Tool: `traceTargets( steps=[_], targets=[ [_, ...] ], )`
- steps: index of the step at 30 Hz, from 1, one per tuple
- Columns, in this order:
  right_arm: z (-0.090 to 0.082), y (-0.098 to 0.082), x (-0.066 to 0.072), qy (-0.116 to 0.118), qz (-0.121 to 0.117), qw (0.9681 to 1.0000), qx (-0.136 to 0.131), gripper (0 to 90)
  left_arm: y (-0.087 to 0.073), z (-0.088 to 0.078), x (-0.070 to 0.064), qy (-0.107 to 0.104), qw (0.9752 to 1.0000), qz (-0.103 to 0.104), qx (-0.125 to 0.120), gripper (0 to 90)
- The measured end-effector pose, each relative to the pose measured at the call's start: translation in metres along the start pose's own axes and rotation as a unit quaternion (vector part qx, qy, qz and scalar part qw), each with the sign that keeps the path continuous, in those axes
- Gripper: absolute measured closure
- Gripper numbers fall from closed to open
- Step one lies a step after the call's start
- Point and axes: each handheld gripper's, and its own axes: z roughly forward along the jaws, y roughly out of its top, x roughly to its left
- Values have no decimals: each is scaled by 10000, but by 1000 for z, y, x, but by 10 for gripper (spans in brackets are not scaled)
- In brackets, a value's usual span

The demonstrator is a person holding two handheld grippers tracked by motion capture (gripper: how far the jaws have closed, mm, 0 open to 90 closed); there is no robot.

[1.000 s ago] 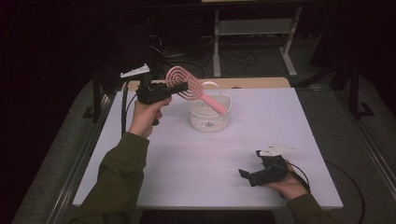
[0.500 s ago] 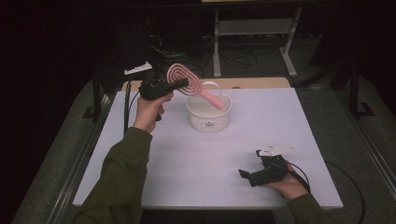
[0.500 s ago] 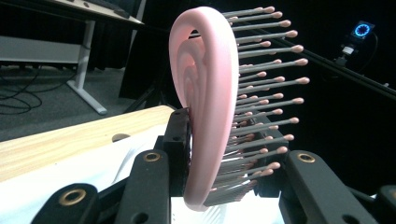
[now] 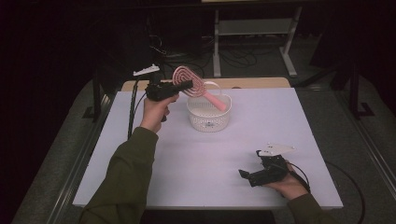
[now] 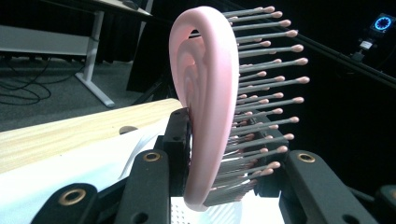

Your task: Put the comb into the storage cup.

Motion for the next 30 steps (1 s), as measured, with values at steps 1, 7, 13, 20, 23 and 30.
traceTargets(
  steps=[1,7,13,20,23,30],
  targets=[
    [0,0,0,2,16,10000,-2,0,-1,2,0,6,10000,7,20,648],
    [0,0,0,25,-19,10000,4,0,-8,9,2,161,9997,59,161,647],
    [0,0,1,42,-13,10000,13,0,-14,14,5,228,9995,3,225,647],
    [0,0,1,45,-31,10000,14,0,-21,18,9,239,9994,-105,238,647],
    [0,0,0,46,-24,10000,12,0,-26,19,11,249,9992,-181,247,647],
    [0,0,0,46,-21,10000,15,0,-35,27,12,286,9987,-224,363,647]
  ],
)
